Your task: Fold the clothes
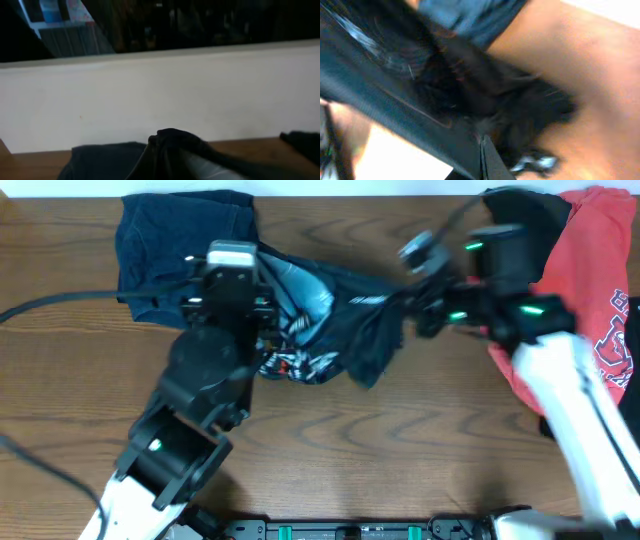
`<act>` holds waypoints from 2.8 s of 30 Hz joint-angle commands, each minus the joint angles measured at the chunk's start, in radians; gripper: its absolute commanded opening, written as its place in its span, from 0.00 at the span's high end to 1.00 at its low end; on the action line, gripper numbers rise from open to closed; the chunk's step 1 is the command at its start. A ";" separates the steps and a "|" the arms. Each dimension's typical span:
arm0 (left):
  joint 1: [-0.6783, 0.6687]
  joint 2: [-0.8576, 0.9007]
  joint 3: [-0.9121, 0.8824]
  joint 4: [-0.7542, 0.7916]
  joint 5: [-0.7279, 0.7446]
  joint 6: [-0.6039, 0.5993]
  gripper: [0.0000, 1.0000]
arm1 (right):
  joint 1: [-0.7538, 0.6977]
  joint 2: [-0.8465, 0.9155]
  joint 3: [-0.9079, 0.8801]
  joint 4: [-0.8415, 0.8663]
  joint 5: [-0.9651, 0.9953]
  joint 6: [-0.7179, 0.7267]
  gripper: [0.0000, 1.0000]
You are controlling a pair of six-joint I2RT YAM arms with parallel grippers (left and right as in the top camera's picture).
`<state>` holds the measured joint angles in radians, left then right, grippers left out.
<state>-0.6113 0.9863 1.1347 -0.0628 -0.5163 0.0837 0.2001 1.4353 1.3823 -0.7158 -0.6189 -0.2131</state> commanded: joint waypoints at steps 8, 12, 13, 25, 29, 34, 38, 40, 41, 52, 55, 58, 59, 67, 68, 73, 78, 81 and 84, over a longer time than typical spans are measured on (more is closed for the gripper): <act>0.005 -0.254 0.030 0.099 0.097 0.021 0.94 | -0.109 -0.312 0.360 -0.175 0.234 0.040 0.99; 0.005 -0.361 0.031 0.126 0.132 0.045 0.94 | -0.109 -0.372 0.440 -0.230 0.293 0.040 0.99; 0.005 -0.380 0.031 0.125 0.142 0.053 0.94 | -0.109 -0.384 0.452 -0.241 0.314 0.040 0.99; 0.005 -0.487 0.066 0.106 0.337 0.099 0.94 | -0.109 -0.468 0.602 -0.364 0.431 0.041 0.99; 0.005 -0.482 0.070 -0.001 0.376 0.049 0.94 | -0.109 -0.463 0.608 -0.412 0.431 0.041 0.99; 0.005 -0.429 0.063 -0.093 0.375 -0.026 0.94 | -0.109 -0.425 0.596 -0.454 0.427 0.041 0.99; 0.005 -0.345 0.063 -0.149 0.375 -0.086 0.94 | -0.109 -0.372 0.590 -0.456 0.391 0.042 0.99; 0.005 -0.294 0.063 -0.202 0.379 -0.086 0.94 | -0.109 -0.336 0.587 -0.461 0.370 0.041 0.99; 0.005 -0.270 0.063 -0.232 0.379 -0.088 0.94 | -0.109 -0.320 0.586 -0.464 0.370 0.041 0.99; 0.005 0.037 0.063 -0.459 0.460 -0.109 0.94 | -0.109 -0.134 0.586 -0.474 0.367 0.040 0.99; 0.005 0.126 0.063 -0.472 0.512 -0.111 0.94 | -0.111 -0.105 0.586 -0.462 0.368 0.039 0.99; 0.005 0.217 0.063 -0.471 0.558 -0.110 0.94 | -0.139 -0.095 0.586 -0.439 0.373 0.040 0.99; 0.005 0.245 0.063 -0.470 0.562 -0.109 0.94 | -0.158 -0.095 0.586 -0.433 0.385 0.040 0.99; 0.005 0.427 0.063 -0.415 0.582 -0.098 0.94 | -0.459 -0.093 0.588 -0.442 0.377 0.097 0.99; 0.005 0.446 0.063 -0.405 0.602 -0.089 0.94 | -0.498 -0.086 0.588 -0.452 0.375 0.106 0.99; 0.005 0.541 0.063 -0.347 0.691 -0.077 0.94 | -0.586 -0.034 0.587 -0.536 0.380 0.156 0.99; 0.005 0.654 0.063 -0.265 0.827 -0.077 0.94 | -0.636 0.042 0.587 -0.641 0.439 0.220 0.99; 0.004 0.725 0.063 -0.204 0.921 -0.077 0.94 | -0.668 0.084 0.587 -0.679 0.428 0.220 0.99; -0.007 0.783 0.063 -0.141 0.995 -0.077 0.94 | -0.681 0.111 0.586 -0.692 0.407 0.220 0.99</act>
<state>-0.6106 1.7302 1.1904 -0.2329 0.3523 0.0002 -0.4660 1.5394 1.9633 -1.4033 -0.2001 -0.0204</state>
